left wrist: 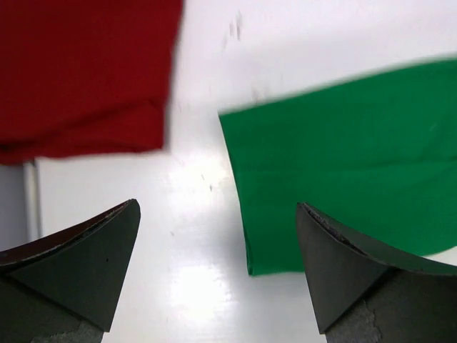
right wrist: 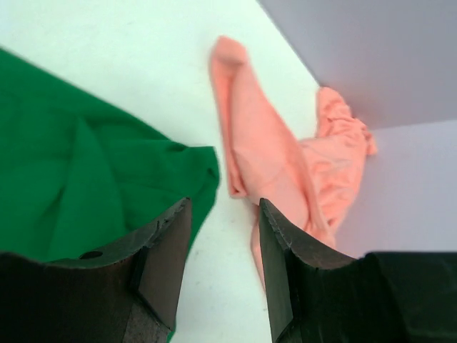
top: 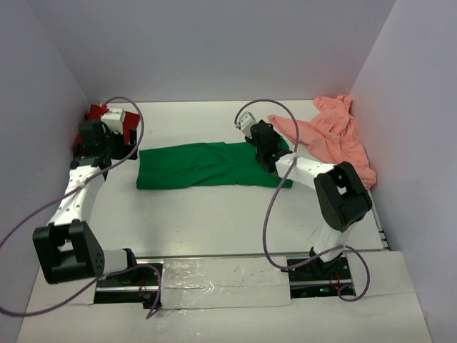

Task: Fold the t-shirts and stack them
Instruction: Fold the other side of the tshirt into a rectangle

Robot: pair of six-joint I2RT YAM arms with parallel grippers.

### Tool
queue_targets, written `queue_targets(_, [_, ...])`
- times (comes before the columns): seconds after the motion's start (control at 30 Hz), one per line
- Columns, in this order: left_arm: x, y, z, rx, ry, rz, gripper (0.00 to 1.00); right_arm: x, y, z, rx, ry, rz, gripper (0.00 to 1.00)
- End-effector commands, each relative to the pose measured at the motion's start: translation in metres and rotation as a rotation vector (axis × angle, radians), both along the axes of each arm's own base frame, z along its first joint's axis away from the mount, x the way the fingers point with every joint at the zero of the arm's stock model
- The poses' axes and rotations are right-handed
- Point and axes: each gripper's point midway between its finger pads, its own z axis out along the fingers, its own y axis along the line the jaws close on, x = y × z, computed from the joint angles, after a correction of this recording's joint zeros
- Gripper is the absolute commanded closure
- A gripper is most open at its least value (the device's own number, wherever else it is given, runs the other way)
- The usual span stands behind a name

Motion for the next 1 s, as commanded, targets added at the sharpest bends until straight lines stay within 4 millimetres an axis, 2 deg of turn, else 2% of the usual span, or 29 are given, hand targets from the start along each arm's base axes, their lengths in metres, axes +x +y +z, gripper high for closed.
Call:
queue_targets(0.0, [0.007,-0.007,0.042,-0.039,-0.150,-0.015,0.01,0.005,-0.006,0.065,0.068,-0.219,-0.061,0.50])
queue_targets(0.07, [0.001,-0.021,0.039,-0.068,-0.104,-0.093,0.01,-0.007,0.006,0.050,0.120,-0.057,-0.011,0.52])
queue_targets(0.1, [-0.003,-0.026,0.037,-0.094,-0.070,-0.107,0.01,-0.011,0.019,0.043,0.166,0.000,0.044,0.54])
queue_targets(0.17, [-0.006,-0.033,0.030,-0.113,-0.021,-0.160,0.01,-0.023,0.028,0.033,0.201,0.106,0.071,0.63])
queue_targets(0.23, [-0.018,-0.047,0.021,-0.159,0.030,-0.231,0.01,-0.033,0.038,0.025,0.242,0.190,0.108,0.99])
queue_targets(0.3, [-0.028,-0.056,0.016,-0.148,0.056,-0.328,0.01,-0.044,0.043,0.015,0.271,0.253,0.122,1.00])
queue_targets(0.33, [-0.041,-0.065,0.011,-0.182,0.099,-0.378,0.01,-0.050,0.046,0.009,0.275,0.289,0.143,1.00])
queue_targets(0.47, [-0.056,-0.069,0.008,-0.180,0.099,-0.412,0.01,-0.069,0.051,-0.016,0.276,0.398,0.178,1.00])
queue_targets(0.6, [-0.061,-0.067,0.003,-0.168,0.089,-0.400,0.01,-0.079,0.043,-0.047,0.234,0.482,0.155,1.00])
queue_targets(0.73, [-0.062,-0.063,0.002,-0.151,0.091,-0.374,0.01,-0.093,0.047,-0.071,0.232,0.587,0.173,1.00])
queue_targets(0.97, [-0.065,-0.063,0.009,-0.144,0.073,-0.375,0.01,-0.108,0.050,-0.100,0.212,0.731,0.194,1.00])
